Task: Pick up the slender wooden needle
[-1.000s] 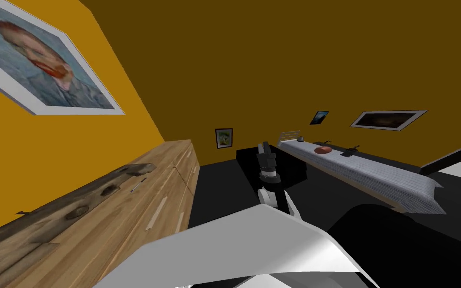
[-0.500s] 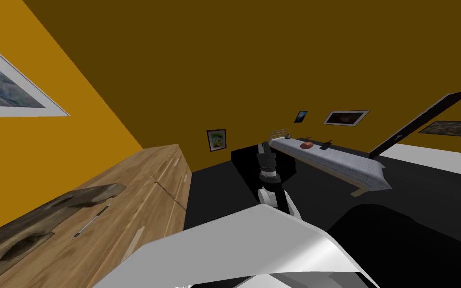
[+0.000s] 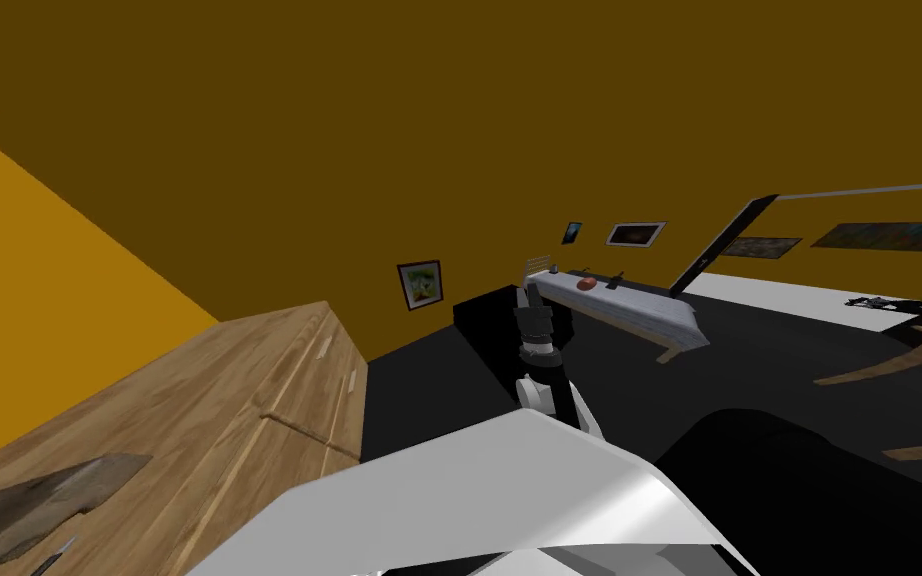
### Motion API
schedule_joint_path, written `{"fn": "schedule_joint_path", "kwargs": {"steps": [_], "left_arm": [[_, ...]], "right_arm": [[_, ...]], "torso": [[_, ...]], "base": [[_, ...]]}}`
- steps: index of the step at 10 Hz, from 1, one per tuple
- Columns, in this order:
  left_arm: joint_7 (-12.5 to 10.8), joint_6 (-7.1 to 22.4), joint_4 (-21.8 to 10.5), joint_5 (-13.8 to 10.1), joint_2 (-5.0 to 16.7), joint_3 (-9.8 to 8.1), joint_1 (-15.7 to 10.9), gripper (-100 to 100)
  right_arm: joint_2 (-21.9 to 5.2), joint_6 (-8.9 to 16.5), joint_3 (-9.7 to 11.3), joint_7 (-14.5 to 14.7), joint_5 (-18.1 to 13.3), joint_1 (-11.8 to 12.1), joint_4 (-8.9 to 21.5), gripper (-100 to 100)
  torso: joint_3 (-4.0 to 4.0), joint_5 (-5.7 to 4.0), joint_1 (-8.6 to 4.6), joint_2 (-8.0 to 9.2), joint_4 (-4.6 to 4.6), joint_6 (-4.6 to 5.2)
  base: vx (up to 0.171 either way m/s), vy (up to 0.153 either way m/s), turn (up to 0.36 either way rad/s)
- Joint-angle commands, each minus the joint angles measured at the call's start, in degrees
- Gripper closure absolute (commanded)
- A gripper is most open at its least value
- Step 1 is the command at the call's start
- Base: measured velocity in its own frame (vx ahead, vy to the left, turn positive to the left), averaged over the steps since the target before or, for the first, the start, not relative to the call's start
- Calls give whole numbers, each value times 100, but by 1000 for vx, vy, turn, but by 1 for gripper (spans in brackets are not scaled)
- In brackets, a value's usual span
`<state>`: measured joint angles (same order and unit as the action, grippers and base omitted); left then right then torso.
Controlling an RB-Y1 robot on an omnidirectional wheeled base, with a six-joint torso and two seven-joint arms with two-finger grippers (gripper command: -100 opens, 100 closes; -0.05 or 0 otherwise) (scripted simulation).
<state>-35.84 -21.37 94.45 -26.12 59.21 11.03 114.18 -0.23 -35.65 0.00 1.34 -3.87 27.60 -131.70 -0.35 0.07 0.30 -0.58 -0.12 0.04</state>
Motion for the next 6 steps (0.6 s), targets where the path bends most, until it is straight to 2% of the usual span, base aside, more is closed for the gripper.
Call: {"fn": "schedule_joint_path", "kwargs": {"steps": [1,2,3,4,5,6], "left_arm": [[-25,-140,-129,-82,172,-14,-44,-100],[-32,-228,-168,-120,266,-32,-78,-100],[-33,-368,-188,-169,413,-57,-237,-100],[-30,-412,-166,-179,462,-63,-363,-100],[-26,-439,-137,-182,493,-64,-481,-100],[-59,-481,-226,-170,491,-34,-422,-100]], "right_arm": [[0,0,0,0,0,0,0,0],[0,0,0,0,0,0,0,0],[0,0,0,0,0,0,0,0],[0,0,0,0,0,-1,0,0],[0,0,0,0,0,-1,0,0],[1,0,0,0,0,-1,0,0]], "torso": [[0,0,0,0,0,0],[2,-1,-5,3,1,0],[10,-2,-8,17,4,-2],[16,0,1,29,7,2],[23,0,-3,39,10,-4],[30,-4,-23,51,14,-8]], "base": [[140,109,-280],[90,114,-219],[54,143,-302],[30,136,-187],[3,81,-61],[-1,29,-14]]}}
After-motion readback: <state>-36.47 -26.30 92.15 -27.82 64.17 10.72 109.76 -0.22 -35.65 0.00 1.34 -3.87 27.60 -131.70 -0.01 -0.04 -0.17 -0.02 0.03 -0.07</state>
